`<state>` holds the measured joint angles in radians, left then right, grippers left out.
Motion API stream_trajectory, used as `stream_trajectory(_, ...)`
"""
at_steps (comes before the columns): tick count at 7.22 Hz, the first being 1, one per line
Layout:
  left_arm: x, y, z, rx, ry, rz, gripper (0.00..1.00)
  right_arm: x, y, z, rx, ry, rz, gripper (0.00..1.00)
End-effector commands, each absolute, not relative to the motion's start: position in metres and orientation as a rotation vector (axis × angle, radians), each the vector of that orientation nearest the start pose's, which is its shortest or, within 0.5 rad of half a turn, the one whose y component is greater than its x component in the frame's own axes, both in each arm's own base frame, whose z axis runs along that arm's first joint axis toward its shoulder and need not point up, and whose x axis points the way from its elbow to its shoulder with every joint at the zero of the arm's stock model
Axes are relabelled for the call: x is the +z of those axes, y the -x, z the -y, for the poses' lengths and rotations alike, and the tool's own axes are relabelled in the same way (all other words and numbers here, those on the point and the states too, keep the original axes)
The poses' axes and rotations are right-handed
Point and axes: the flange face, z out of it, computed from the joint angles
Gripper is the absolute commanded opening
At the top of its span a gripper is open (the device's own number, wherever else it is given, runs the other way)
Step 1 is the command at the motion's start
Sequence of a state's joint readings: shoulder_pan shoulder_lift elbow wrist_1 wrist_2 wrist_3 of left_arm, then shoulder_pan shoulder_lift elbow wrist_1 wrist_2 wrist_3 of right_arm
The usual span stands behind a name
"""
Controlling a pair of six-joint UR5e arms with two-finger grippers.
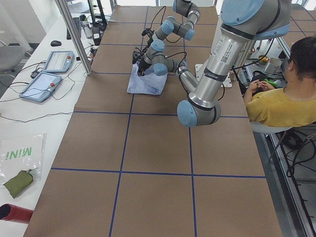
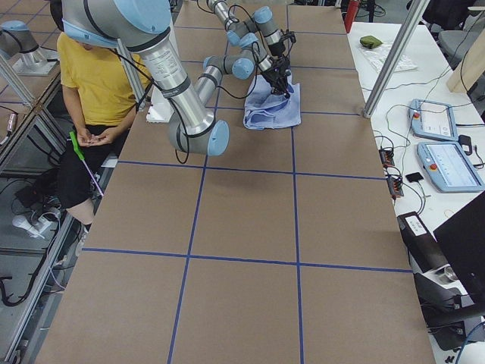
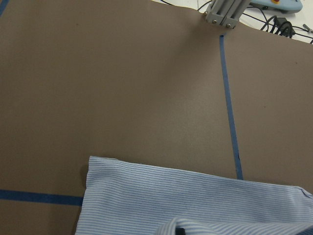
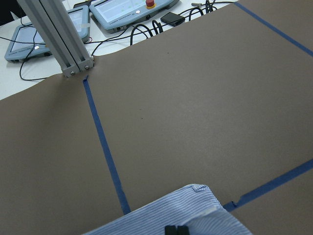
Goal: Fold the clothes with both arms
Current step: 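Lay the fold down and release with both grippers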
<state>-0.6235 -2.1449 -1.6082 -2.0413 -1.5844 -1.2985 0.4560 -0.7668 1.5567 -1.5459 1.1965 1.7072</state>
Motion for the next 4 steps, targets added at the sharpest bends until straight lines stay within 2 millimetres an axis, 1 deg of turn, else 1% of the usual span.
stream_trajectory(1, 0.279, -0.493, 0.530, -0.285, -0.477, -0.948, 0.00, 0.183, 0.575, 0.482, 0.682, -0.476, 0.736, 0.00)
stream_trajectory(2, 0.283, -0.497, 0.536, -0.287, -0.474, -0.936, 0.00, 0.189, 0.577, 0.487, 0.678, -0.471, 0.721, 0.00)
stream_trajectory(3, 0.283, -0.504, 0.541, -0.270, -0.478, -0.922, 0.00, 0.193, 0.580, 0.489, 0.679, -0.471, 0.718, 0.00)
stream_trajectory(4, 0.287, -0.506, 0.543, -0.245, -0.486, -0.907, 0.00, 0.204, 0.587, 0.494, 0.679, -0.473, 0.720, 0.00)
